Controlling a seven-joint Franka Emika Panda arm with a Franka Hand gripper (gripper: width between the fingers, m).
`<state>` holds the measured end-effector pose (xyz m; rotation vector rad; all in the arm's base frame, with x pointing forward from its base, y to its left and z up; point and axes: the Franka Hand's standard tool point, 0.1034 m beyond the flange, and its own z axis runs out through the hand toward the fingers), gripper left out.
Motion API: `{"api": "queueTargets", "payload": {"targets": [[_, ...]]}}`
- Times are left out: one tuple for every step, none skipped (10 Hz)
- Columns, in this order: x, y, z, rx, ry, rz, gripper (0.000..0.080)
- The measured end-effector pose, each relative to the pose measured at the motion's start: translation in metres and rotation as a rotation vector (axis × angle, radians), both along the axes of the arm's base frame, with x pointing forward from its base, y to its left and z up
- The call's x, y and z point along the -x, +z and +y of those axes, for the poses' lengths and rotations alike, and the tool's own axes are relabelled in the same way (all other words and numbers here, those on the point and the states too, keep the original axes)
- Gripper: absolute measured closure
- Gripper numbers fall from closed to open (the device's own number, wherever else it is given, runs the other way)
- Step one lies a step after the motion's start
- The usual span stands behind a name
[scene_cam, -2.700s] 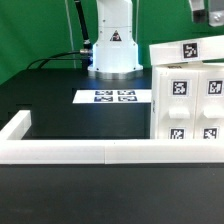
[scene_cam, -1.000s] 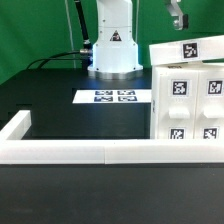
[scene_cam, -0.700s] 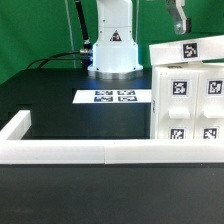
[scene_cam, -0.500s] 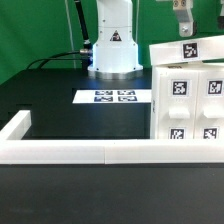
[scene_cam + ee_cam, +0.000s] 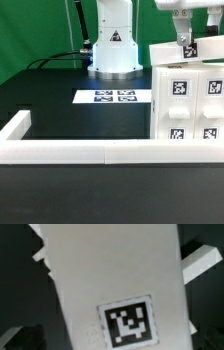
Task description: Assemble cabinet
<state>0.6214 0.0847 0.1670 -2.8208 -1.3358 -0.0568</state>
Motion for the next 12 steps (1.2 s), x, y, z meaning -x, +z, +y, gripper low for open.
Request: {"api": "queueTargets", "payload": {"targets": [[0.0009,-0.005,0.001,0.001,-0.007,0.006,0.0002],[0.0004,-0.005,0.0012,0.001,-0.021,0.003,0.0002],[-0.0011,-0.0043,0.001,0.0,-0.031,-0.003,0.0002],[-0.0012,-0.0041,0.0005,0.0,-0.032,-0.003,0.0114],[-0.0013,-0.0042,0.0002,0.0,-0.038,-0.003,0.0114],[-0.0014,-0.0042,0.0,-0.001,-0.063,-0.003,0.0237],[-0.0014,-0.0042,-0.0002,-0.001,-0.063,-0.003,0.0237],[-0.0015,-0.0042,0.0,-0.002,-0.079,-0.002,0.0237],[-0.0014,-0.0042,0.0,-0.006,-0.18,0.001,0.0237],[-0.0015,-0.0042,-0.0002,-0.007,-0.225,0.003,0.0237],[-0.0026,-0.0044,-0.0011,-0.015,-0.37,-0.002,0.0237],[-0.0029,-0.0048,-0.0013,-0.021,-0.485,-0.006,0.0237]]}}
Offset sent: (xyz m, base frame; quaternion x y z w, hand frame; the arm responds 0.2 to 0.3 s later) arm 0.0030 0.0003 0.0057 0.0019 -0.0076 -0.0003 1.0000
